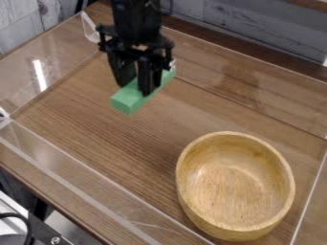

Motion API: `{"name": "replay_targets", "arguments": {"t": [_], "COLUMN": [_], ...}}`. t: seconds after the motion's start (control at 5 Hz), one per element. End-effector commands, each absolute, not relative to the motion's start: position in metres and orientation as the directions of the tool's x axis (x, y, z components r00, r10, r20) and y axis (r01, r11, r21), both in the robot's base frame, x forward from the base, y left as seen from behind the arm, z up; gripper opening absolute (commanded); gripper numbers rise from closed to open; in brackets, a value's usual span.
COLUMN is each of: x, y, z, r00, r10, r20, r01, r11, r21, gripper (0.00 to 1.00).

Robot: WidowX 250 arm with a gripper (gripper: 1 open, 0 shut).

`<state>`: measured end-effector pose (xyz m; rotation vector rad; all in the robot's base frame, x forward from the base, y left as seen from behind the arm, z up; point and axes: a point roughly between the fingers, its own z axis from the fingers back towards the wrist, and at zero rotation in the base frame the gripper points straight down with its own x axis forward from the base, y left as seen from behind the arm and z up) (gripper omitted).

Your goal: Put the green block in the brown bowl

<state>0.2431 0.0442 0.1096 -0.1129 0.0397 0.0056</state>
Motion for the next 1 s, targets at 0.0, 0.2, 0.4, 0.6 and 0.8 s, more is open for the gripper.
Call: {"name": "replay_targets", "arguments": {"t": [0.0, 0.2, 0.4, 0.6, 0.8], "x": [0.247, 0.250, 0.253, 0.246, 0.240], "y": [0.034, 0.032, 0.032, 0.010, -0.022], "z": [0.113, 0.109, 0.105, 0.108, 0.113], "r00": [0.999, 0.999, 0.998, 0.999, 0.998], "r10": [-0.013, -0.009, -0.007, -0.015, -0.040], "r20": [0.037, 0.047, 0.055, 0.051, 0.052], "r01": [0.016, 0.014, 0.012, 0.021, 0.046], "r11": [0.995, 0.995, 0.995, 0.994, 0.992], "r21": [-0.095, -0.098, -0.101, -0.110, -0.119], "gripper": [0.00, 0.00, 0.00, 0.00, 0.00]}}
